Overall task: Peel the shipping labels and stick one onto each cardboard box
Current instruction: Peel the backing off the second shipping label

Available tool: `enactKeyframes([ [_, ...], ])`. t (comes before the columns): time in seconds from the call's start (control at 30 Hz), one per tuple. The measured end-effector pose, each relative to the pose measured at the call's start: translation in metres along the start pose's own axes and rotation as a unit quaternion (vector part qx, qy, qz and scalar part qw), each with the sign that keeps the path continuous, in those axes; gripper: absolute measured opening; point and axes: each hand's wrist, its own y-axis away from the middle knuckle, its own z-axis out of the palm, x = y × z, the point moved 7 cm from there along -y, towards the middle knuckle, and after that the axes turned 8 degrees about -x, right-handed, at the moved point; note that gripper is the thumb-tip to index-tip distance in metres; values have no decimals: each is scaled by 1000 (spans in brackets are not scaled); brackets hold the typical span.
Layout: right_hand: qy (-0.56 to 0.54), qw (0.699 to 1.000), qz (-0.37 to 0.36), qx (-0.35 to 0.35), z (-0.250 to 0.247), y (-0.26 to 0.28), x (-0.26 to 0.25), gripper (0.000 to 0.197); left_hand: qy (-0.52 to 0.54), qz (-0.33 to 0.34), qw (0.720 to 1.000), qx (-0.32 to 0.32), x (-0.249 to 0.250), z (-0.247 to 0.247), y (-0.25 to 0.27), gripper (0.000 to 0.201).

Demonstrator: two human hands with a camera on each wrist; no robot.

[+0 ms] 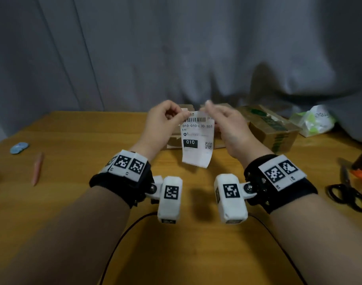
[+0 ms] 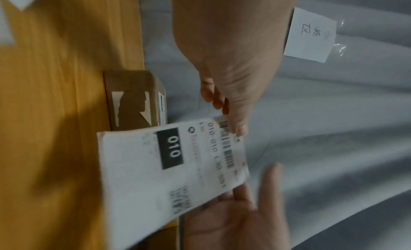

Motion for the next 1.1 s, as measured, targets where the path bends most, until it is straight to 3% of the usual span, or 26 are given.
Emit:
enactKeyframes([
  [0.07, 71, 997, -36, 13, -8, -1, -1, 21, 26, -22, 999, -28, -8, 8, -2, 21],
  [0.13, 74, 996, -47, 30, -17, -5, 3, 18, 54, -60, 994, -68, -17, 15, -4, 17],
  [0.37, 118, 988, -74, 72, -25, -18, 5, 23, 131, -127, 965, -187, -28, 24, -6, 11],
  [0.43, 151, 984, -73, 53, -21, -22, 6, 20, 137, -142, 962, -190, -30, 23, -8, 12],
  [0.6, 239, 965, -48, -99, 12, -23, 15, 6, 124, -143, 967, -171, -33, 17, -6, 10],
  [0.7, 212, 972, -55, -82, 15, -22, 17, 21, 79, -155, 958, -227, -37, 24, 0, 18],
  [0.8, 179, 981, -44, -55, 7, -22, 20, 22, 70, -146, 966, -204, -38, 24, 1, 4],
  [0.97, 148, 987, -15, -54, 0, -24, 27, 3, 57, -128, 979, -145, -36, 19, -3, 11],
  [1.1, 223, 973, -38, -48, 1, -23, 21, 12, 57, -137, 974, -172, -36, 26, 0, 6],
])
